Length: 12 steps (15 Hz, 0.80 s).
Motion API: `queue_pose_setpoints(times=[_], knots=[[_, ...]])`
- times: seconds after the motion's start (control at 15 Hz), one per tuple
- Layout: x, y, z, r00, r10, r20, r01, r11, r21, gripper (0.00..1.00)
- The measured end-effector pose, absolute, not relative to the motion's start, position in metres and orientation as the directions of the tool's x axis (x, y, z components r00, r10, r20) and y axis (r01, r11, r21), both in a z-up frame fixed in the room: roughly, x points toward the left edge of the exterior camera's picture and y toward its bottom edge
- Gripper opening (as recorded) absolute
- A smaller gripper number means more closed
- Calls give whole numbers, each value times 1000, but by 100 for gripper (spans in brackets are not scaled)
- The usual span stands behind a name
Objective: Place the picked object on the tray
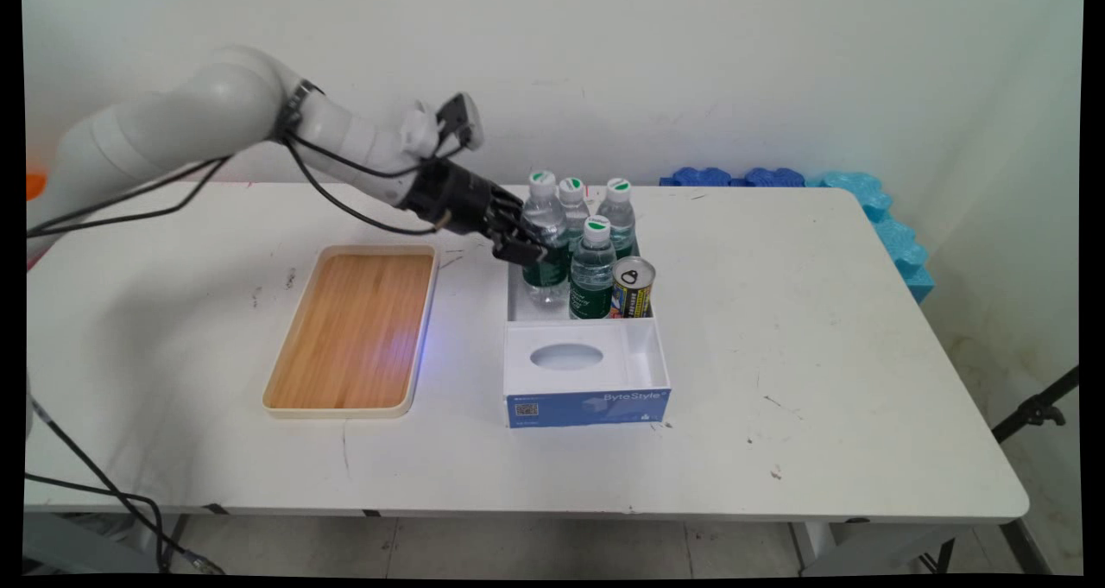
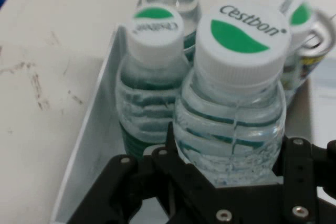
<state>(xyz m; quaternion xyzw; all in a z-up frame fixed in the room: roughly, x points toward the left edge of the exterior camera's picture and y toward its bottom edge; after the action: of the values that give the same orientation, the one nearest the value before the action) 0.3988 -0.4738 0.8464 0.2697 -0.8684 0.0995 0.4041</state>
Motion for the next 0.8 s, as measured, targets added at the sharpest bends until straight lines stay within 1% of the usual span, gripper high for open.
queue_pose_setpoints(times=[0.2, 0.53, 0.8], knots=[[416, -454, 878, -509, -369, 778, -545, 838, 41, 0], [453, -424, 915, -508, -348, 788, -539, 842, 24, 0], [500, -394, 929, -518, -352, 780, -535, 844, 26, 0]])
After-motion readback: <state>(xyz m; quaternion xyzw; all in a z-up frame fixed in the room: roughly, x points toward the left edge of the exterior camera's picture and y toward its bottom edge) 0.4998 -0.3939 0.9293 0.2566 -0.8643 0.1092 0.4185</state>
